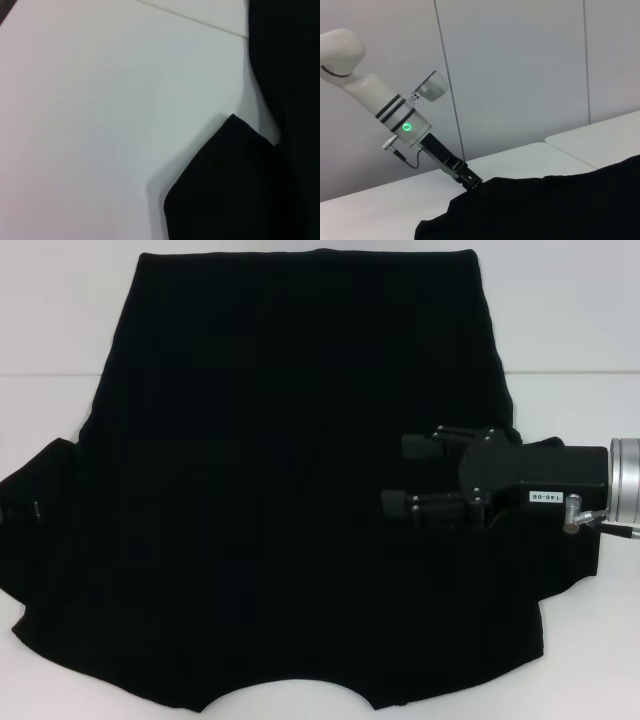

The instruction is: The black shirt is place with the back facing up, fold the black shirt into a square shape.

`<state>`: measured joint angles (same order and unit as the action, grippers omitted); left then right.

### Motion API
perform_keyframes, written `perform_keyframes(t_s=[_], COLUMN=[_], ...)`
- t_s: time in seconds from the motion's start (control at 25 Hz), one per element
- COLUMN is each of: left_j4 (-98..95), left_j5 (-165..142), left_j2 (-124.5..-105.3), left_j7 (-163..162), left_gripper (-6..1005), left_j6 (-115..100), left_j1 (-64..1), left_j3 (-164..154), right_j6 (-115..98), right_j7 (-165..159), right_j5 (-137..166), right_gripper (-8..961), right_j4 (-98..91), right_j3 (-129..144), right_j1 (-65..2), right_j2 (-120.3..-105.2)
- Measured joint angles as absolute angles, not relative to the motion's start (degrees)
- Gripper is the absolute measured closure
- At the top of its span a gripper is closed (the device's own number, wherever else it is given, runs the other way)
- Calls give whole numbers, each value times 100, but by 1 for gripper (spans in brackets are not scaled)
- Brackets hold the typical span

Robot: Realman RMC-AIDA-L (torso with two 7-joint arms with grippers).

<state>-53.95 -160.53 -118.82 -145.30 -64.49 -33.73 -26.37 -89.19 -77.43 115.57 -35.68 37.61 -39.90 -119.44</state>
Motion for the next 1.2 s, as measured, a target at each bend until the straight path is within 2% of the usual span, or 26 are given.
perform_keyframes(t_s=[1.2], left_j4=[-5416], left_j5=[-16101], left_j2=[-11865], left_j7=[-14491], left_gripper=[123], left_j6=[-6467], left_j1=[-3395], left_j3=[-2636], right_j6=[-8903], right_j7=[-7743], right_j5=[11558], right_gripper=[42], right_j4=[-3568], right_j3=[3734], right_j1=[-3991], right_j2=[-11935])
